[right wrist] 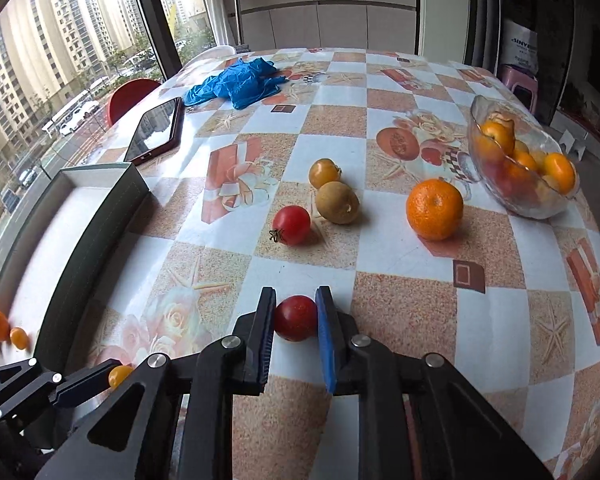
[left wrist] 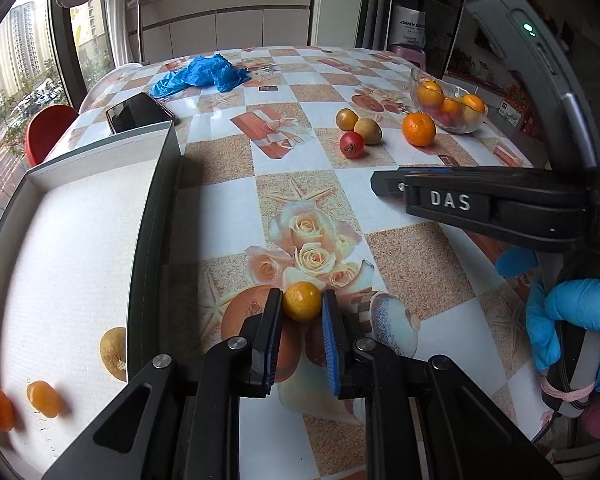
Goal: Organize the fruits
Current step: 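Grasp a red tomato with the right tool while the left tool holds the yellow tomato, then carry both tomatoes into the white tray and open both tools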
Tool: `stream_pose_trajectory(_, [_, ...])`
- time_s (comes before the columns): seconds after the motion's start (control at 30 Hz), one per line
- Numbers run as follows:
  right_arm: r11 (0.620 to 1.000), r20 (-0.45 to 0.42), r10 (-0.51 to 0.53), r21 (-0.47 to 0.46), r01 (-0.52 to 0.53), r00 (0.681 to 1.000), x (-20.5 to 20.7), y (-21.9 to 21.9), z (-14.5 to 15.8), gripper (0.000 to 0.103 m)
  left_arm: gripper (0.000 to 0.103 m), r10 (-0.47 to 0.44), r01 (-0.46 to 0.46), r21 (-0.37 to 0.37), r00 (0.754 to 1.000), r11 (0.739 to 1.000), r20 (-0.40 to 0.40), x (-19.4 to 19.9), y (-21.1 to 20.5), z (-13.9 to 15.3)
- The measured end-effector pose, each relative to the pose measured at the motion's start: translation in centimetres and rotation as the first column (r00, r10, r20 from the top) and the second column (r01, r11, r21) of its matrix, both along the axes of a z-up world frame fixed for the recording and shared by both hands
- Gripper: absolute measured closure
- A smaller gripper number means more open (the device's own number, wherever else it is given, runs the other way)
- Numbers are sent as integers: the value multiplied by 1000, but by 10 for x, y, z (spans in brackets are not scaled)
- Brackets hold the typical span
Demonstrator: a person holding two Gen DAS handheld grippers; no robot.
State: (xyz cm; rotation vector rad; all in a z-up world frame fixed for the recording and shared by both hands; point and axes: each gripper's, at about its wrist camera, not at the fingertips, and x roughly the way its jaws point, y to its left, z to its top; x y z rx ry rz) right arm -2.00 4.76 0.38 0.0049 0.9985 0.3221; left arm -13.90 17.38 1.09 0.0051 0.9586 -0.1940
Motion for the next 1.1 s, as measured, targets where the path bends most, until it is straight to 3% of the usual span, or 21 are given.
stream_pose_trajectory(0.2, [999, -17, -34, 38, 35, 999, -29, -26, 5, 81, 82, 43, -45, -74, 998, 996, -35, 0, 15, 1])
stream_pose_trajectory(0.5, [997, -8, -43, 59, 43, 999, -55, -34, 16, 81, 82, 50, -52, -95, 999, 994, -19, -17, 21, 16])
stream_pose_trajectory(1.1, [998, 49, 48, 47, -50, 998, -72, 23, 50, 81, 82, 123, -113, -124, 989, 986, 80, -37, 74, 52])
